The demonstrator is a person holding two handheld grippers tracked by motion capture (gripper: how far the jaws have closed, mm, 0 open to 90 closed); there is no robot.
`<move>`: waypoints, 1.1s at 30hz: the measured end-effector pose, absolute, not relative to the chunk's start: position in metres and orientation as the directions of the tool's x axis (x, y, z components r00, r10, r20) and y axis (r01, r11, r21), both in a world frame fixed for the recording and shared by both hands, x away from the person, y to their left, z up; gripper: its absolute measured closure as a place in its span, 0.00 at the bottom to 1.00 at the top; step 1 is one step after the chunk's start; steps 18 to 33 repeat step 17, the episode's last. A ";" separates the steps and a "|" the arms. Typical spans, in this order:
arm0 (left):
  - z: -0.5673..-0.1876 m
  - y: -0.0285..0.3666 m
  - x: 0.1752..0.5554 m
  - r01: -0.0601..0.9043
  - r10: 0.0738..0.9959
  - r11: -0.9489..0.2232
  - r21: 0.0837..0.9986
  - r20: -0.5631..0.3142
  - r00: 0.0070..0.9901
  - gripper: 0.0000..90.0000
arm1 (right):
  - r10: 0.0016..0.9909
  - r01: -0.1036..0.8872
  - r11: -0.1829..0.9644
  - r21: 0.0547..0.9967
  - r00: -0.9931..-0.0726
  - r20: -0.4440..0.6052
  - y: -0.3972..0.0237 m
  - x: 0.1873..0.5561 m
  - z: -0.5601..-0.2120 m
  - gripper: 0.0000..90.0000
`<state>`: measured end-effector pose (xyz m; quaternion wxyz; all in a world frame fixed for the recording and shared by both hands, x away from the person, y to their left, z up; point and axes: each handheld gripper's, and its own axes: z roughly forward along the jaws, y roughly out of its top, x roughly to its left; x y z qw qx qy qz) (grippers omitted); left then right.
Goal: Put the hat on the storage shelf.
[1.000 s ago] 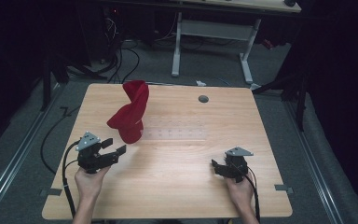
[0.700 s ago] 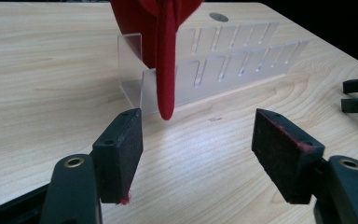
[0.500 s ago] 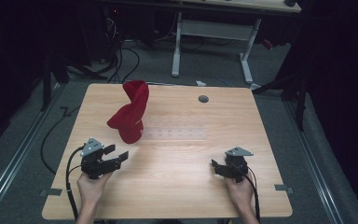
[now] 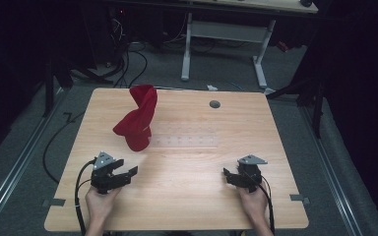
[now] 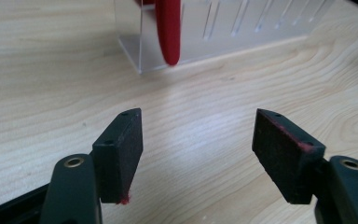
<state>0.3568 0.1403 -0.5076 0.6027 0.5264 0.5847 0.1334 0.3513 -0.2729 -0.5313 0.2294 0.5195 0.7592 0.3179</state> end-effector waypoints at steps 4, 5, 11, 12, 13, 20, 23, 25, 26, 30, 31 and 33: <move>-0.522 0.136 0.359 0.466 0.819 0.360 0.808 -0.513 0.257 0.38 | 0.934 0.643 0.259 0.721 -0.356 -0.019 -0.273 0.351 -0.531 0.33; -0.525 0.135 0.360 0.466 0.828 0.354 0.811 -0.503 0.247 0.38 | 0.934 0.642 0.259 0.721 -0.356 -0.019 -0.273 0.351 -0.531 0.33; -0.546 0.127 0.362 0.453 0.895 0.258 0.853 -0.388 0.221 0.35 | 0.934 0.642 0.259 0.721 -0.356 -0.019 -0.273 0.351 -0.531 0.33; -0.547 0.126 0.361 0.442 0.894 0.269 0.856 -0.392 0.216 0.34 | 0.934 0.642 0.259 0.721 -0.356 -0.019 -0.273 0.351 -0.531 0.33; -0.547 0.126 0.361 0.441 0.895 0.271 0.856 -0.393 0.212 0.34 | 0.935 0.643 0.259 0.721 -0.355 -0.019 -0.273 0.351 -0.531 0.33; -0.547 0.125 0.361 0.442 0.894 0.275 0.854 -0.396 0.209 0.34 | 0.935 0.643 0.259 0.721 -0.355 -0.019 -0.273 0.351 -0.531 0.33; -0.547 0.125 0.361 0.442 0.894 0.275 0.854 -0.396 0.209 0.34 | 0.935 0.643 0.259 0.721 -0.355 -0.019 -0.273 0.351 -0.531 0.33; -0.547 0.125 0.361 0.442 0.894 0.275 0.854 -0.396 0.209 0.34 | 0.935 0.643 0.259 0.721 -0.355 -0.019 -0.273 0.351 -0.531 0.33; -0.547 0.125 0.361 0.442 0.894 0.275 0.854 -0.396 0.209 0.34 | 0.935 0.643 0.259 0.721 -0.355 -0.019 -0.273 0.351 -0.531 0.33; -0.547 0.125 0.361 0.442 0.894 0.275 0.854 -0.396 0.209 0.34 | 0.935 0.643 0.259 0.721 -0.355 -0.019 -0.273 0.351 -0.531 0.33; -0.547 0.125 0.361 0.442 0.894 0.275 0.854 -0.396 0.209 0.34 | 0.935 0.643 0.259 0.721 -0.355 -0.019 -0.273 0.351 -0.531 0.33; -0.547 0.125 0.361 0.442 0.894 0.275 0.854 -0.396 0.209 0.34 | 0.935 0.643 0.259 0.721 -0.355 -0.019 -0.273 0.351 -0.531 0.33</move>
